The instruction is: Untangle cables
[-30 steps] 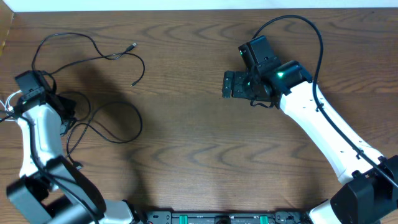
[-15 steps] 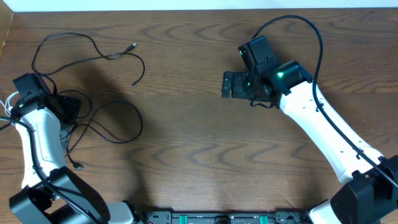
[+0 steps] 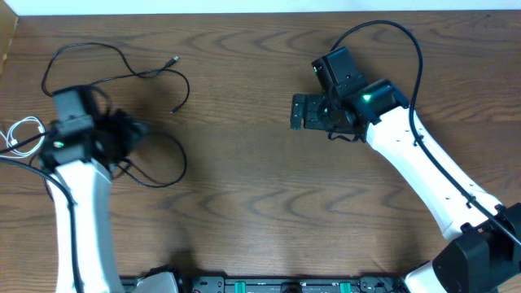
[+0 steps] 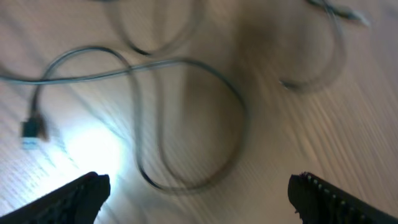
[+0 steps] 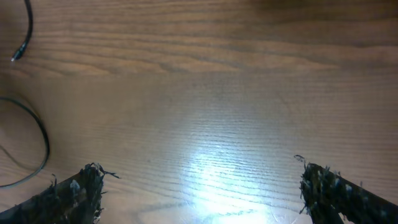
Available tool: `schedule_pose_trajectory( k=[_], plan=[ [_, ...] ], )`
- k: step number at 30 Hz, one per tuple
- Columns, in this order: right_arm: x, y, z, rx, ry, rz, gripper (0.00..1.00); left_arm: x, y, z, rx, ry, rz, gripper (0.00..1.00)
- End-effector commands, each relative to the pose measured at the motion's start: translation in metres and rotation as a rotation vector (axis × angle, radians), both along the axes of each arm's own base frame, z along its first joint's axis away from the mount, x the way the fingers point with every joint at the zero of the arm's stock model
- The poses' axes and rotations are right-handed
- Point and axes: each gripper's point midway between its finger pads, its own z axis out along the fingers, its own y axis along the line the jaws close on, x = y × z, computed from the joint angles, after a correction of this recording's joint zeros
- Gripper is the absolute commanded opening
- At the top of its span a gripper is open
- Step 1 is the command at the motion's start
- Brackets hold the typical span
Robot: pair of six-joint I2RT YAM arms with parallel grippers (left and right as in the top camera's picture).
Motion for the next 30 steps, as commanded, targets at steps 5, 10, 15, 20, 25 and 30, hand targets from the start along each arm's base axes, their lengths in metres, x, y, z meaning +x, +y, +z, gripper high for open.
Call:
schedule_pose_trajectory(
  k=[5,10,15,20,25,30],
  plan=[
    [-0.018,-0.006,-0.010,-0.042,0.078,0.020,0.99,-0.007,-0.070,0.010,0.024,0.017,-0.278,0.97],
    [-0.032,-0.014,-0.012,-0.071,0.131,0.018,0.98,-0.017,-0.086,-0.001,0.015,0.084,-0.335,0.97],
    [-0.042,-0.021,0.009,-0.062,0.100,0.022,0.98,-0.025,-0.087,-0.007,0.009,0.131,-0.339,0.97],
    [-0.067,-0.041,0.044,-0.073,0.046,0.010,0.99,-0.025,-0.087,-0.008,0.009,0.135,-0.339,0.97],
    [-0.107,-0.072,0.075,-0.156,-0.012,-0.006,0.99,-0.025,-0.087,-0.008,0.009,0.135,-0.339,0.97],
    [-0.148,-0.080,0.097,-0.162,-0.099,0.013,0.99,-0.025,-0.087,-0.008,0.009,0.135,-0.339,0.97]
  ],
)
